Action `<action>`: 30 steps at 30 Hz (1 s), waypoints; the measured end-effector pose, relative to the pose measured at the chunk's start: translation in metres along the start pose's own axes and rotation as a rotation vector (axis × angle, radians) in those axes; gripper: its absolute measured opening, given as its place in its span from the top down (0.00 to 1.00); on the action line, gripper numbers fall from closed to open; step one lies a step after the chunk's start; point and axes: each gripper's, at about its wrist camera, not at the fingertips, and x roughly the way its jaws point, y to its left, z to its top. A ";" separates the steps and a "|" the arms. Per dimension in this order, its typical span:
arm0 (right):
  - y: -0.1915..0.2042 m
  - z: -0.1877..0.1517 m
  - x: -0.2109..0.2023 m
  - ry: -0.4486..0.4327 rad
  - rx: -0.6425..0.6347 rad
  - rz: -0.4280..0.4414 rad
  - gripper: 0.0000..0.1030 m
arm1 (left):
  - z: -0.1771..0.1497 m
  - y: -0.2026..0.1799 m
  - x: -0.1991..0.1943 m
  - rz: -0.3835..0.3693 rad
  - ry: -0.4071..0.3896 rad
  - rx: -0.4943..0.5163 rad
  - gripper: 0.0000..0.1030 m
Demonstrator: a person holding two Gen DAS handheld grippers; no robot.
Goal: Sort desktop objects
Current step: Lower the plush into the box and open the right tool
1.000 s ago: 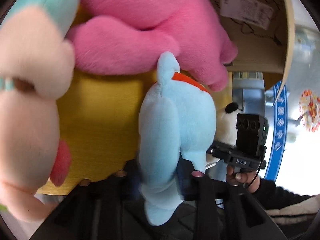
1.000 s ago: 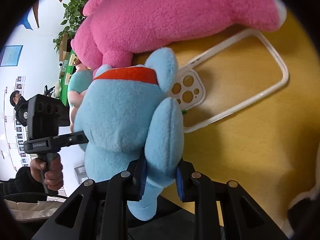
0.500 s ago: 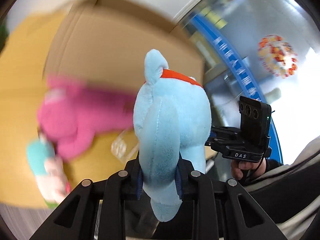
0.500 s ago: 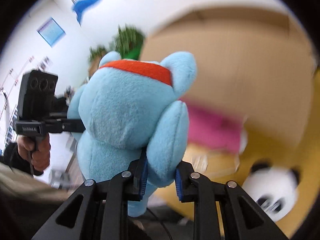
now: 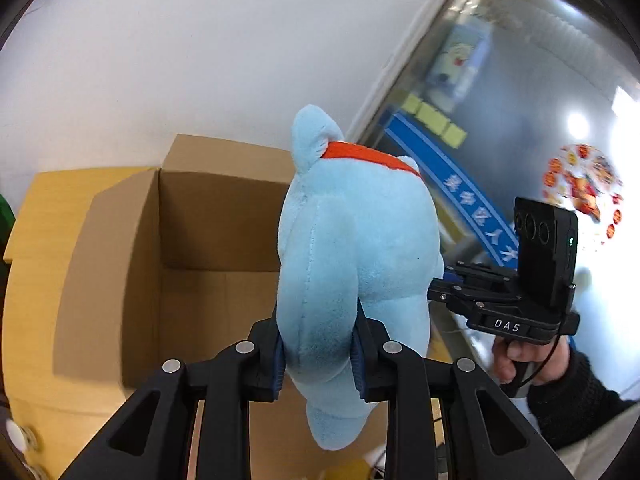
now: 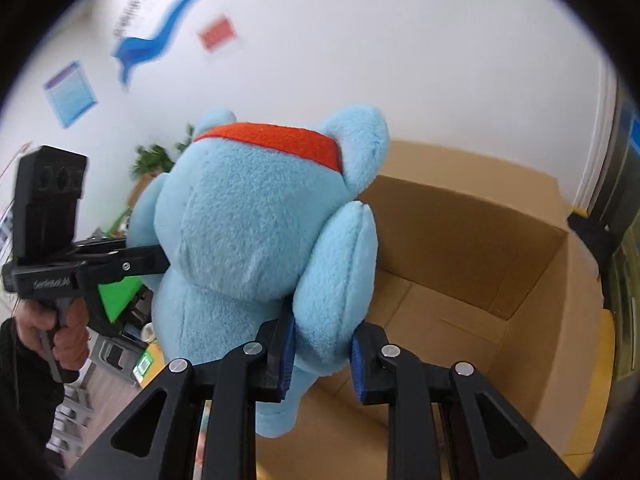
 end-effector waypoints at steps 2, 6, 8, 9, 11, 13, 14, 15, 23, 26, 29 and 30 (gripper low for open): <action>-0.024 0.025 0.050 0.082 0.048 -0.029 0.79 | 0.030 0.025 0.036 0.041 0.054 -0.013 0.74; -0.070 0.034 0.148 0.237 0.175 -0.055 0.80 | 0.072 0.067 0.145 0.137 0.241 -0.058 0.74; -0.094 0.023 0.196 0.311 0.248 -0.055 0.80 | 0.073 0.085 0.189 0.185 0.317 -0.064 0.74; -0.106 0.016 0.221 0.347 0.285 -0.054 0.80 | 0.071 0.095 0.212 0.210 0.359 -0.072 0.74; -0.121 -0.002 0.256 0.403 0.352 -0.049 0.80 | 0.061 0.111 0.256 0.252 0.440 -0.094 0.74; -0.133 -0.019 0.289 0.455 0.406 -0.040 0.80 | 0.050 0.133 0.297 0.290 0.517 -0.126 0.74; -0.138 -0.027 0.306 0.480 0.422 -0.034 0.80 | 0.046 0.143 0.315 0.314 0.549 -0.128 0.74; -0.142 -0.034 0.321 0.502 0.441 -0.024 0.80 | 0.042 0.152 0.332 0.337 0.580 -0.131 0.74; -0.143 -0.050 0.409 0.586 0.393 0.055 0.79 | 0.010 0.227 0.403 0.515 0.729 -0.190 0.73; -0.133 -0.044 0.418 0.564 0.359 0.071 0.76 | 0.004 0.236 0.409 0.616 0.756 -0.129 0.72; -0.128 -0.044 0.404 0.577 0.362 0.033 0.63 | 0.003 0.240 0.403 0.639 0.752 -0.130 0.69; -0.124 -0.041 0.387 0.565 0.353 0.028 0.49 | 0.003 0.238 0.400 0.633 0.755 -0.131 0.67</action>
